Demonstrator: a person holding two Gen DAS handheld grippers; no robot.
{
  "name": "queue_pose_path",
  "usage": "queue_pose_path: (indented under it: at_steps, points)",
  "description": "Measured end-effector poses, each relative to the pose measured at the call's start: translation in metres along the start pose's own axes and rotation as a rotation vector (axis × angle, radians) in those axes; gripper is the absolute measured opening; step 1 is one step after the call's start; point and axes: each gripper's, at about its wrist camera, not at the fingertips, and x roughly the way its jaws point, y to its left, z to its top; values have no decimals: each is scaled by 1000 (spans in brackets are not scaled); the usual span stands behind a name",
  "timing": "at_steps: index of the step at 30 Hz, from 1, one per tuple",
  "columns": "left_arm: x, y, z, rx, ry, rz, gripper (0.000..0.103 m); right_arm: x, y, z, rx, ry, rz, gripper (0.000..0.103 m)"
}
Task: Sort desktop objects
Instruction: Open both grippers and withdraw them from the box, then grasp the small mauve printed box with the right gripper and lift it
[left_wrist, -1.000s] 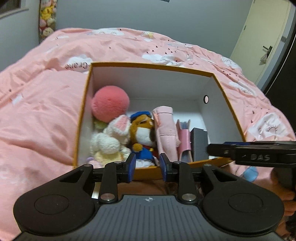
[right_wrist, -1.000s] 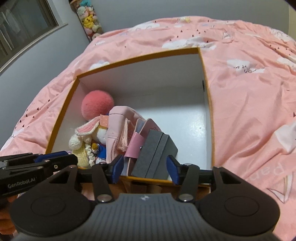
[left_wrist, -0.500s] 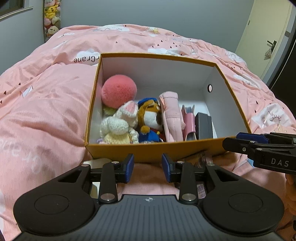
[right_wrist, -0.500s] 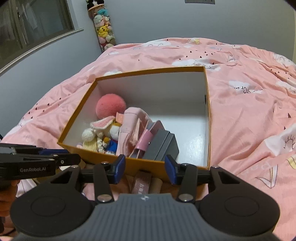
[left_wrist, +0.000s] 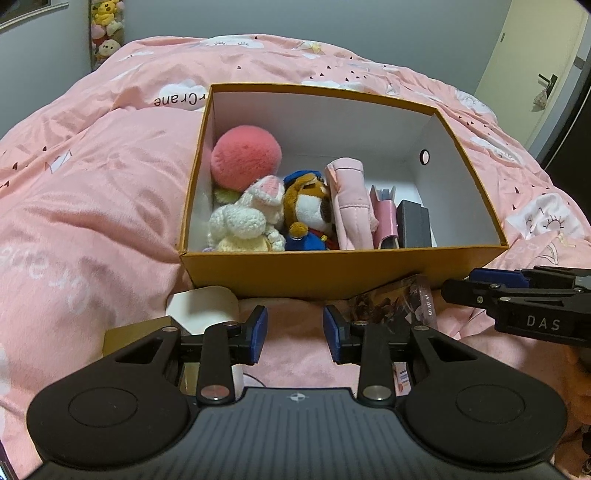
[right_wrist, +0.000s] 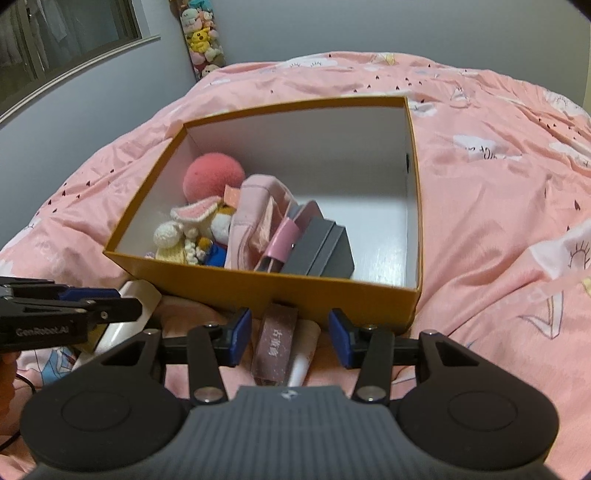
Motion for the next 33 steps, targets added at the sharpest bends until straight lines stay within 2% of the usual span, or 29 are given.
queue_pose_path:
  at_steps: [9, 16, 18, 20, 23, 28, 33]
  points:
    - [1, 12, -2, -26, 12, 26, 38, 15, 8, -7, -36, 36, 10, 45]
    - [-12, 28, 5, -47, -25, 55, 38, 30, 6, -9, -28, 76, 17, 42]
    - [-16, 34, 8, -56, -32, 74, 41, 33, 7, -10, -25, 80, 23, 40]
    - [-19, 41, 11, -64, -30, 94, 51, 35, 9, -10, -30, 82, 32, 33]
    - [-21, 47, 12, -63, -7, 127, 51, 39, 14, -9, -48, 83, 35, 30]
    - [-18, 58, 10, -81, 48, 190, 51, 53, 20, -9, -60, 112, 27, 30]
    - [-15, 54, 3, -23, 117, 231, 52, 45, 23, -10, -76, 90, 40, 28]
